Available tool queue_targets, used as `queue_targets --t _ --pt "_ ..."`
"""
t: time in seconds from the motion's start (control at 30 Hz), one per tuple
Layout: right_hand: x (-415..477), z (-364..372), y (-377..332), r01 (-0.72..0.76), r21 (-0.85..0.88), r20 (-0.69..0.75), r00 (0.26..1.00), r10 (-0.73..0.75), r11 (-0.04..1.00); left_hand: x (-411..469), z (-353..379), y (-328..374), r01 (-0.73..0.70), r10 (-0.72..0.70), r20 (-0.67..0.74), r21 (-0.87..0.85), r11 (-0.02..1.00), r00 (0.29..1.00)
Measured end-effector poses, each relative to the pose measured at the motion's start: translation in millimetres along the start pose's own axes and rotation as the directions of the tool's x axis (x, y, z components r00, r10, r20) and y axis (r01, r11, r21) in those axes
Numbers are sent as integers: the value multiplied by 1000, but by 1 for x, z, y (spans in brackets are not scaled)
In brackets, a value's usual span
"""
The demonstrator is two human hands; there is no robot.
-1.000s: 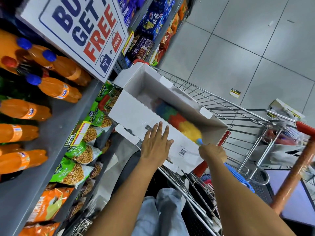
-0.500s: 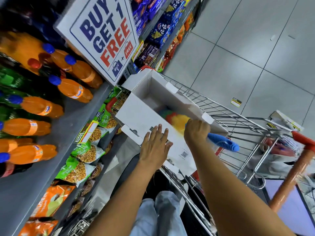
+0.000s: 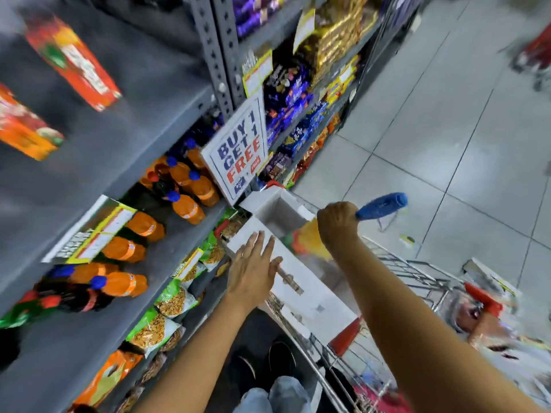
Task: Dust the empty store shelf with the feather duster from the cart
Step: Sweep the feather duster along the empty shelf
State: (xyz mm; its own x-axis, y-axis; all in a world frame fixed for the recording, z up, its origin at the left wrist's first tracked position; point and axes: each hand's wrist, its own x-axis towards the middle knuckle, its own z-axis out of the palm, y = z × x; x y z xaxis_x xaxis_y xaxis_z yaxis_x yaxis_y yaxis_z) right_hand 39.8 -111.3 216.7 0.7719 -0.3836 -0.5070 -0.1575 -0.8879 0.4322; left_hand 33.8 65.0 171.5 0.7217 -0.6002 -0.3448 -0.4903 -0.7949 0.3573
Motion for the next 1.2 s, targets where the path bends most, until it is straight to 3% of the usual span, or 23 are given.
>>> queue_targets --t 0.17,0.23,0.47,0.53,0.7,0.77,0.9,1.07,1.2 --pt "-32 -80 23 135 -227 -148 974 -171 965 -27 -66 -3 41 -46 -111 -44 998 993" --pt "-44 -113 34 137 -253 -183 965 -186 958 -39 -90 -5 -19 5 -226 -63 998 974" --pt "-122 -229 64 226 -380 -305 885 -352 897 -109 -184 -7 -68 39 -421 -54 996 906" --pt "-136 -249 70 258 -347 -307 877 -369 902 -124 -202 -6 -99 70 -469 -38 994 881" --pt "-175 -297 72 475 -39 -320 827 -462 879 -184 -256 -7 -96 72 -602 -8 995 795" --pt "-185 -316 66 587 122 -311 788 -531 800 -212 -281 -9 -71 79 -659 38 997 748" --pt "-216 -356 46 765 391 -342 637 -690 512 -275 -336 -6 -22 129 -783 145 989 608" --pt "-265 -414 35 871 350 -457 480 -749 345 -356 -401 3 142 183 -874 272 952 451" --pt "-289 -448 22 917 388 -605 329 -725 91 -404 -425 6 342 181 -939 280 897 292"
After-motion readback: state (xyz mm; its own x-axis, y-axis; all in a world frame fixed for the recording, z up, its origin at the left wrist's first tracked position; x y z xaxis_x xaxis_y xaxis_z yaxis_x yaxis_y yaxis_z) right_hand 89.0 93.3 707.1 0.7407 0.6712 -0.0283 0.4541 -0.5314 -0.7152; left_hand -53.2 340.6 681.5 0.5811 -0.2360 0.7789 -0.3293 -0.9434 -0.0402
